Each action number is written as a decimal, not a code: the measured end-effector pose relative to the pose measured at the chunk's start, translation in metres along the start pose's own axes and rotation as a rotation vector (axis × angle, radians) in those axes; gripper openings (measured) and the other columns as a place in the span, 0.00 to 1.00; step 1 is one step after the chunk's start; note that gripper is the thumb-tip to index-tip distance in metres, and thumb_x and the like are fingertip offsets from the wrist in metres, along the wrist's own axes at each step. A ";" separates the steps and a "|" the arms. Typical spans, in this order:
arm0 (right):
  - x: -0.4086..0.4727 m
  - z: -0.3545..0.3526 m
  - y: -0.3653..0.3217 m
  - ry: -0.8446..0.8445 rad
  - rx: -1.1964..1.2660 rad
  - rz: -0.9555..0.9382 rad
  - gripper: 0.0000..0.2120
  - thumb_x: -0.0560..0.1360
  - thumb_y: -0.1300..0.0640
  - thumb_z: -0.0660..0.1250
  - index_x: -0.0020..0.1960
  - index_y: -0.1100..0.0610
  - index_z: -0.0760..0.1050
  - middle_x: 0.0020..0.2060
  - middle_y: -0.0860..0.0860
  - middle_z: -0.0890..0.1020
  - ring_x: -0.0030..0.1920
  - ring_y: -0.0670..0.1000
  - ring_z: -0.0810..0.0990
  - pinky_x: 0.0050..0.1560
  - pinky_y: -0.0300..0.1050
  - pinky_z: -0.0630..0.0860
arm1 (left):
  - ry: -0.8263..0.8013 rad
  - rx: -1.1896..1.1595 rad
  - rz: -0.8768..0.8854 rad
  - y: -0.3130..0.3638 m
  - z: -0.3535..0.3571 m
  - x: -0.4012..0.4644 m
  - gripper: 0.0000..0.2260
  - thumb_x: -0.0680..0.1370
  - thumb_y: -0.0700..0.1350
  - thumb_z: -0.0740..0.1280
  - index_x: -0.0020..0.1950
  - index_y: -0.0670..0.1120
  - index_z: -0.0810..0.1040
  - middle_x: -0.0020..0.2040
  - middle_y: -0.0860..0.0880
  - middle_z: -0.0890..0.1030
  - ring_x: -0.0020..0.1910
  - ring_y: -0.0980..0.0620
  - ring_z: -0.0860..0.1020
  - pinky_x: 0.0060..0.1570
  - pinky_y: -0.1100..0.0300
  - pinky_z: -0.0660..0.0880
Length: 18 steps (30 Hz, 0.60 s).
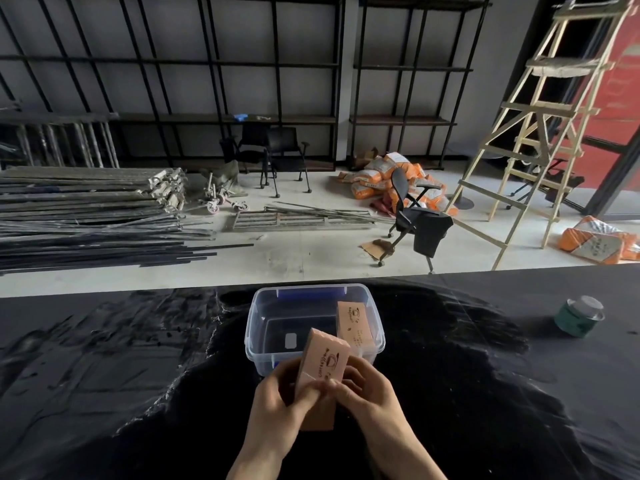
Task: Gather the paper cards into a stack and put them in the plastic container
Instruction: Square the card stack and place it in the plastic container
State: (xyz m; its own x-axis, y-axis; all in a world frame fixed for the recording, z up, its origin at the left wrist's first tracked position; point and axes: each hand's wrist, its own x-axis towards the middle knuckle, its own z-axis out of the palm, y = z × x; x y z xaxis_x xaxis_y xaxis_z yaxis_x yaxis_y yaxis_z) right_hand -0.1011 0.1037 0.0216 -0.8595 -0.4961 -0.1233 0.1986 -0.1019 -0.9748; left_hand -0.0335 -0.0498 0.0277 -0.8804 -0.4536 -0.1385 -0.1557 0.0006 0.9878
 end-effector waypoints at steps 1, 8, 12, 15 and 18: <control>0.000 0.001 -0.001 0.002 -0.009 -0.006 0.20 0.75 0.63 0.76 0.66 0.55 0.79 0.55 0.58 0.88 0.59 0.57 0.86 0.62 0.54 0.82 | 0.009 -0.030 -0.014 0.000 0.000 -0.001 0.20 0.68 0.49 0.81 0.57 0.46 0.83 0.49 0.48 0.89 0.52 0.49 0.87 0.51 0.56 0.83; -0.001 0.005 -0.004 0.040 -0.126 -0.042 0.16 0.77 0.63 0.74 0.64 0.56 0.80 0.51 0.56 0.90 0.55 0.55 0.88 0.60 0.54 0.84 | 0.036 -0.074 -0.089 -0.004 0.000 -0.002 0.14 0.72 0.41 0.78 0.56 0.44 0.83 0.49 0.47 0.89 0.51 0.49 0.87 0.53 0.56 0.82; -0.001 0.007 -0.009 0.074 -0.168 -0.038 0.15 0.76 0.61 0.75 0.63 0.55 0.81 0.50 0.51 0.90 0.54 0.52 0.88 0.57 0.51 0.85 | -0.014 -0.074 -0.091 0.004 -0.004 -0.002 0.13 0.73 0.42 0.78 0.56 0.44 0.83 0.49 0.48 0.89 0.51 0.51 0.87 0.49 0.62 0.81; 0.004 0.007 -0.017 0.073 -0.246 -0.099 0.16 0.77 0.61 0.75 0.65 0.56 0.81 0.50 0.49 0.90 0.53 0.50 0.89 0.55 0.49 0.86 | -0.009 -0.065 -0.071 0.011 -0.005 0.003 0.12 0.73 0.42 0.78 0.55 0.44 0.83 0.49 0.48 0.89 0.50 0.51 0.87 0.51 0.58 0.81; 0.017 0.002 -0.024 0.208 -0.542 -0.284 0.15 0.78 0.55 0.75 0.64 0.49 0.80 0.52 0.47 0.88 0.53 0.46 0.87 0.55 0.48 0.86 | 0.057 -0.113 -0.067 0.024 -0.006 0.010 0.07 0.74 0.39 0.76 0.52 0.45 0.85 0.47 0.47 0.89 0.48 0.48 0.87 0.47 0.57 0.80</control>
State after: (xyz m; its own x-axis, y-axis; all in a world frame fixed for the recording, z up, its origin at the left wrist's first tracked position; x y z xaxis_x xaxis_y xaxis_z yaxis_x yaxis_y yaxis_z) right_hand -0.1195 0.0957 0.0430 -0.9278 -0.3305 0.1730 -0.2692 0.2724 -0.9237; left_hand -0.0436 -0.0596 0.0503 -0.8424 -0.4991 -0.2033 -0.1589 -0.1306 0.9786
